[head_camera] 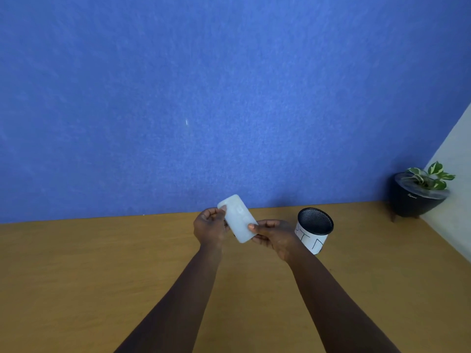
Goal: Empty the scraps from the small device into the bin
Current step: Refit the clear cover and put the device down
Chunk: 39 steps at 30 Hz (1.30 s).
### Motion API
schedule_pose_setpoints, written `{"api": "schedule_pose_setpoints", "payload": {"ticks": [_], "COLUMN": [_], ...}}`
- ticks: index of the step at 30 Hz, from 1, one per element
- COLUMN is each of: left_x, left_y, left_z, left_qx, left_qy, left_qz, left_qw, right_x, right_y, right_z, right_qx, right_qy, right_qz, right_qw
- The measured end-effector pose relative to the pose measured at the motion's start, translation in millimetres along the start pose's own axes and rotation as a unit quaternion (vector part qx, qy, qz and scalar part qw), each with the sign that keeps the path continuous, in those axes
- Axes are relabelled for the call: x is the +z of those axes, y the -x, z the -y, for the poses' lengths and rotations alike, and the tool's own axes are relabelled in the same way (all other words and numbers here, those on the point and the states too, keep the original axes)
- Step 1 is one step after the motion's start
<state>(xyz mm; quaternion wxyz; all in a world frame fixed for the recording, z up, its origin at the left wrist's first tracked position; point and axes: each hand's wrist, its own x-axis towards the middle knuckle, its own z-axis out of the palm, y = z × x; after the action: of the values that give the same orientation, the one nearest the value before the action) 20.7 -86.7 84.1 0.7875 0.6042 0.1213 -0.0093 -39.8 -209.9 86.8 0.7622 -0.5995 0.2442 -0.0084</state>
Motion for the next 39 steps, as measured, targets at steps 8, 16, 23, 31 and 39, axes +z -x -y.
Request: {"api": "schedule_pose_setpoints", "payload": {"ticks": [8,16,23,31,39], "left_x": [0.6,2.3,2.2,-3.3,-2.3], "left_y": [-0.6,1.3,-0.4,-1.1,3.0], "left_z": [1.5,9.6,11.6,10.9,12.1], "left_qx": [-0.007,0.018,0.015,0.04,0.043], "left_qy": [0.021,-0.002,-0.014,-0.029,-0.074], "left_qz": [-0.041,-0.043,-0.045,0.043,0.117], "left_qw": [0.999,0.999,0.999,0.998,0.989], "right_x": [4.1,14.0,17.2,4.3,0.4], "right_y": [6.2,8.1,8.6,-0.5,-7.4], "right_z": [-8.7,-12.6,-14.3,4.2,-1.1], "right_qx": [0.062,0.086,0.078,-0.058,-0.109], "right_qy": [-0.056,-0.054,-0.04,0.07,0.089], "right_qz": [0.04,0.064,0.024,-0.038,-0.077], "right_qw": [0.996,0.993,0.996,0.995,0.987]}}
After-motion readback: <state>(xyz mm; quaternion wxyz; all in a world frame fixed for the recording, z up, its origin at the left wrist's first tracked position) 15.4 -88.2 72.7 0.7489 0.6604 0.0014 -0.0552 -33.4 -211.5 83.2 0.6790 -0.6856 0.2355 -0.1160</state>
